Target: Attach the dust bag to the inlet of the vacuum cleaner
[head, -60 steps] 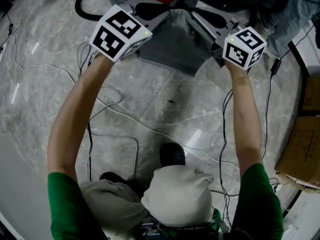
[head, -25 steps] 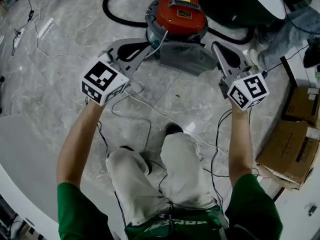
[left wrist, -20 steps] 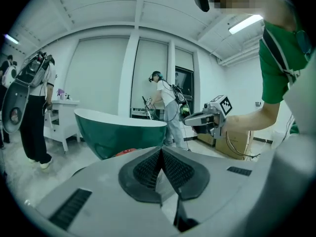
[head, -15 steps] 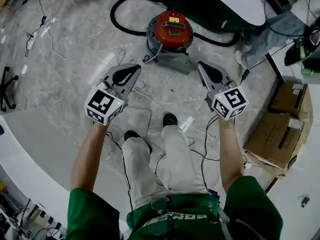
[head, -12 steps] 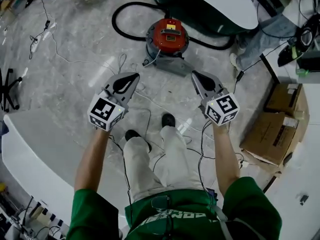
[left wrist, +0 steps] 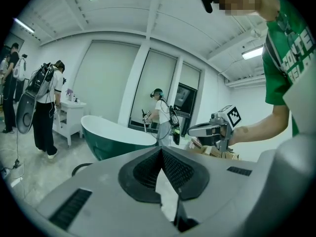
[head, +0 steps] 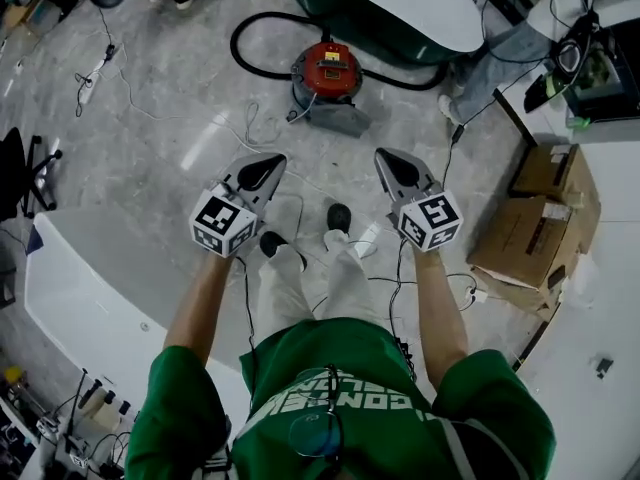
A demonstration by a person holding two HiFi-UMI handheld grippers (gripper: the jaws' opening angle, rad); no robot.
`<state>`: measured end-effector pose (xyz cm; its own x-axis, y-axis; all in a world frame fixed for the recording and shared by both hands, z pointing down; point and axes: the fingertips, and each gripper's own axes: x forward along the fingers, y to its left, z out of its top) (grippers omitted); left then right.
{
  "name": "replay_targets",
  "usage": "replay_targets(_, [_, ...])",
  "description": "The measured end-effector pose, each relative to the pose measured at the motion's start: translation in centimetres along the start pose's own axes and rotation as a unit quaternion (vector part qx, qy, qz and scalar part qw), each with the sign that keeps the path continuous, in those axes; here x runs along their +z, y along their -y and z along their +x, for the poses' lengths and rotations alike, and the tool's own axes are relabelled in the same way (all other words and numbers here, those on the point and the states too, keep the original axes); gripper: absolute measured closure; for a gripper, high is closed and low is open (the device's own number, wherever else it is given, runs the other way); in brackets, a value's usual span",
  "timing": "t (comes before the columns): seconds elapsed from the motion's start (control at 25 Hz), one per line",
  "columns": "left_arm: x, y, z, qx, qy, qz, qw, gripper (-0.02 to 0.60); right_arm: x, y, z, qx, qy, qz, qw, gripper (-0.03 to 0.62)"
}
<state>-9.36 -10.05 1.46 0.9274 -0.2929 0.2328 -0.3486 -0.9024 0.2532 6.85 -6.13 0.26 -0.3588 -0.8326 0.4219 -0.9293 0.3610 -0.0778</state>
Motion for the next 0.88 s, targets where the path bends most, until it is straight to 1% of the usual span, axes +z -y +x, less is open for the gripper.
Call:
replay_targets(0.2, [2.3,2.1,-2.8,-0.001,0.017,0.001,0.9998,0.578,3.1,-3.1,-3.1,-0.008,0.012,-0.009,1.0,0.586])
replay_targets(0.36, [4.2,4.1,-3.7,0.002,0.026,0.008,0.9996,0.578,4.7,-3.8,-5.3,-0.011,0.018,-0.012,1.0,0.586])
replay_targets(0.56, [6.4,5.8,-3.5,0.016,0.043,0.02,0.9988,0.578,4.7,-3.4,-7.3,-0.01,0.024,-0.013,1.0,0.586])
replay_targets(0.76, [7.9,7.0,-1.9,0.04,0.058,0.011,0.9975,0.578,3.9,-1.9,-8.9,0.004,0.024,-0.021,0.999,0.586])
replay_targets(0.88, [8.5,7.9,-0.2,0.051,0.062,0.012,0.9967,0.578,3.7,0.0,-9.8,0.006,0.025,-0.03,0.999,0.586])
